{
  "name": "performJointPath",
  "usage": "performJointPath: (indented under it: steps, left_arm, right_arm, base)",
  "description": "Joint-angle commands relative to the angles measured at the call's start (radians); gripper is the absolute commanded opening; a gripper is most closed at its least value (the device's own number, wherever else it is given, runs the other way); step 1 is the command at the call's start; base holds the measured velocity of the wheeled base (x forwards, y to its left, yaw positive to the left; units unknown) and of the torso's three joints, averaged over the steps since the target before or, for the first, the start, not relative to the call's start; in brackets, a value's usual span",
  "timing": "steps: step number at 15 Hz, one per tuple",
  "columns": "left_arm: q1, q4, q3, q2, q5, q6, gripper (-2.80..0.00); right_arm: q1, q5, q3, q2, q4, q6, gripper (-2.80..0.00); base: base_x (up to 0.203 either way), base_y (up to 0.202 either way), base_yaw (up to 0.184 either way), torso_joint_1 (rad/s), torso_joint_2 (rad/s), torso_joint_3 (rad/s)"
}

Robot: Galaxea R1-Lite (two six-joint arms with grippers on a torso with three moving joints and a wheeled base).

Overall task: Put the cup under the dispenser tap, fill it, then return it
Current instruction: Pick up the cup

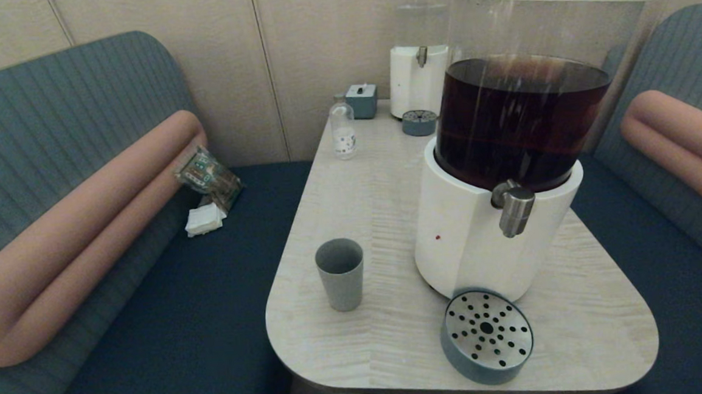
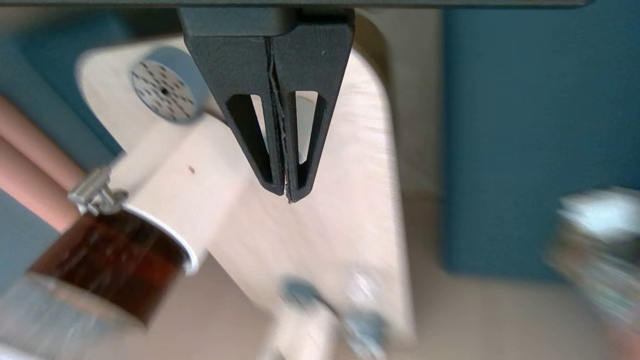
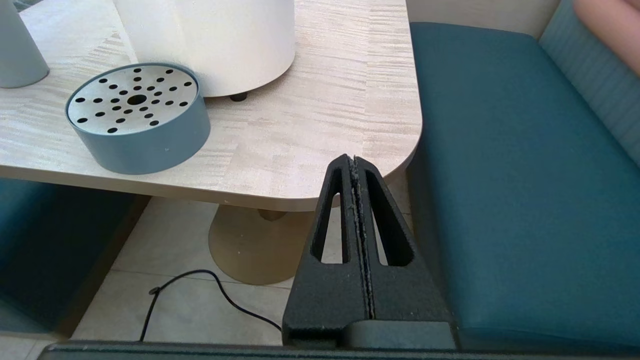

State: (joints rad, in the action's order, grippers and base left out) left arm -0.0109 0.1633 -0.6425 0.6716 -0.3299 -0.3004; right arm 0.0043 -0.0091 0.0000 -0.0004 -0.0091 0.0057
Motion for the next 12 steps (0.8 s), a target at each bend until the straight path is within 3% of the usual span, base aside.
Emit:
performJointPath:
  steps: [1,4,7,8,10,11,12]
  left_arm:
    - [0.000,0.141,0.020,0.294,-0.061,-0.010,-2.80]
    - [-0.001,0.532,0.117,0.643,-0.114,-0.006,-2.80]
    - [-0.004,1.109,0.232,0.936,-0.222,0.025,-2.80]
    - [-0.005,1.244,0.267,1.021,-0.268,0.054,-2.80]
    - [-0.007,1.341,0.336,1.117,-0.335,0.196,-2.80]
    - [-0.007,1.363,0.348,1.132,-0.367,0.233,-2.80]
    - [-0.008,1.367,0.345,1.138,-0.376,0.232,-2.80]
  right_arm:
    - [0.000,0.000,0.000,-0.001,0.000,0.000,-2.80]
    - [0.000,0.000,0.000,-0.001,0.000,0.000,-2.80]
    - [0.000,0.000,0.000,-0.001,0.000,0.000,-2.80]
    - [0.000,0.000,0.000,-0.001,0.000,0.000,-2.80]
    - [0.000,0.000,0.000,-0.001,0.000,0.000,-2.80]
    - [0.000,0.000,0.000,-0.001,0.000,0.000,-2.80]
    - [0.000,0.000,0.000,-0.001,0.000,0.000,-2.80]
  base:
    - [0.000,0.000,0.000,0.000,0.00,0.000]
    - [0.000,0.000,0.000,0.000,0.00,0.000]
    - [0.000,0.000,0.000,0.000,0.00,0.000]
    - [0.000,0.000,0.000,0.000,0.00,0.000]
    - [0.000,0.000,0.000,0.000,0.00,0.000]
    - [0.000,0.000,0.000,0.000,0.00,0.000]
    - [0.000,0.000,0.000,0.000,0.00,0.000]
